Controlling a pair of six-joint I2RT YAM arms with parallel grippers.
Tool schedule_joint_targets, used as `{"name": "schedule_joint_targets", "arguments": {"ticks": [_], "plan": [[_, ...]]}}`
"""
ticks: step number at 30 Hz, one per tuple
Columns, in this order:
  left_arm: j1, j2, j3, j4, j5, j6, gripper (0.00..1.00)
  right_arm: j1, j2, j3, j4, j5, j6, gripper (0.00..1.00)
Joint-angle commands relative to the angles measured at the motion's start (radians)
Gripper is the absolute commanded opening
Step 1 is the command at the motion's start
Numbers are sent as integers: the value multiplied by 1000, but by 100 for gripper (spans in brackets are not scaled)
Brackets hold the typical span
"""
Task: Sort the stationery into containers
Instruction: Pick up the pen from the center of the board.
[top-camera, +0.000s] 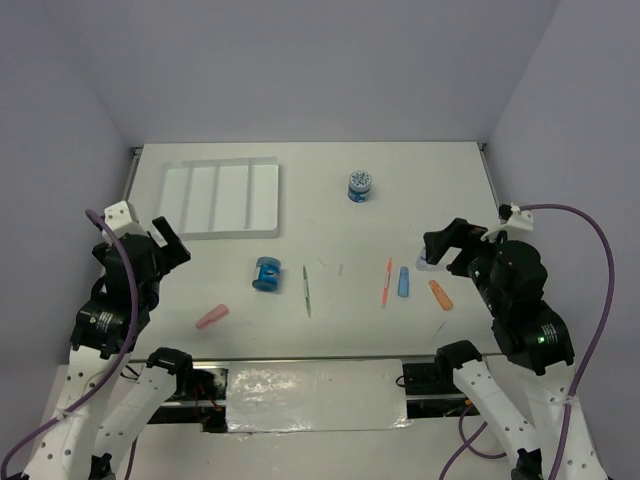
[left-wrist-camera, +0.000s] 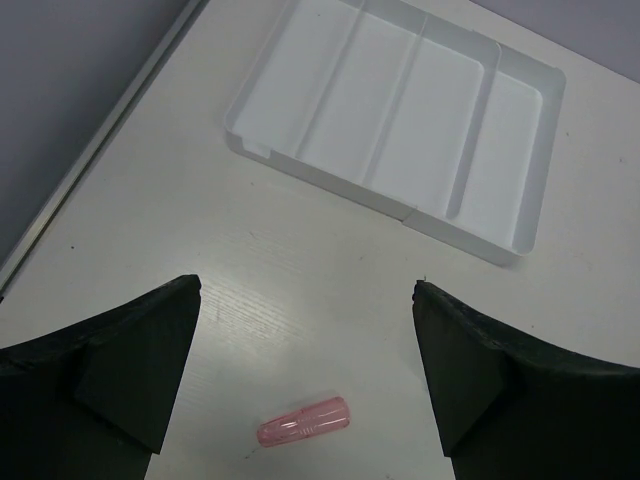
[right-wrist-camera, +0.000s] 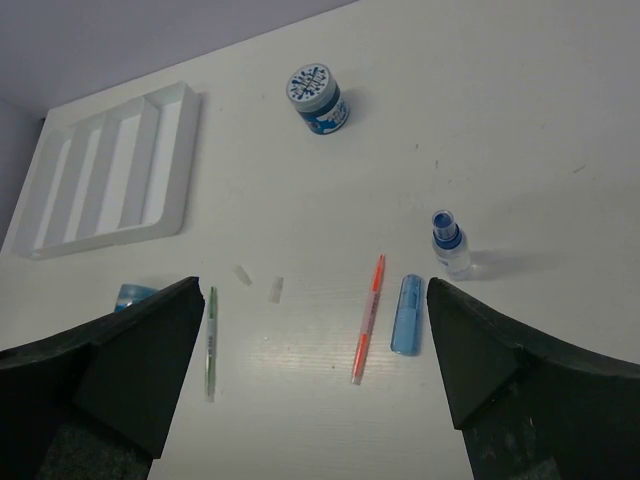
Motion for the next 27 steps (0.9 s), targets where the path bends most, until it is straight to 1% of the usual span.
{"name": "schedule_joint_targets", "arguments": {"ticks": [1,5,9,11,12,13,15,16,17,18,19,20,21,22,23,24,25,26,27], "plan": [[1,-11,20,-3,-71,-42,99,8,0,31,0,37,24,100],[1,9,17,-3,-71,-45,99,8,-27,3,40,21,21,100],[1,27,29,-8,-56,-44,99,8,-3,2,47,-28,58,100],[1,27,29,11,-1,-15,99,8,22,-15,79,-96,86,100],[-1,34,31,40,64,-7,99,8,31,-23,90,-141,97,100],[1,41,36,48,94,-8,99,8,42,-31,108,-167,109,100],[1,98,77,45,151,-43,99,8,77,-47,113,-184,121,100],[-1,119,91,34,181,-98,99,9,88,-52,113,-180,124,100],[-12,142,95,51,223,-122,99,12,106,-58,121,-174,126,100],[-68,177,82,89,267,-167,97,17,115,-60,127,-160,126,100],[-120,196,76,139,237,-200,99,37,132,-60,142,-154,127,99],[-266,222,88,147,182,-232,99,51,143,-55,148,-149,127,99],[-350,292,101,143,104,-296,99,69,158,-32,142,-106,127,99],[-421,331,112,123,-44,-330,99,116,192,-18,133,-73,126,99],[-520,415,132,118,-83,-365,99,144,210,-2,124,-36,124,99],[-553,460,140,117,-94,-431,99,170,227,29,97,1,121,99],[-581,501,143,124,-93,-460,99,214,250,41,89,58,117,100],[-632,585,157,123,-94,-523,99,227,256,49,81,78,115,100],[-656,628,164,112,-107,-557,100,239,256,54,79,90,115,100]]}}
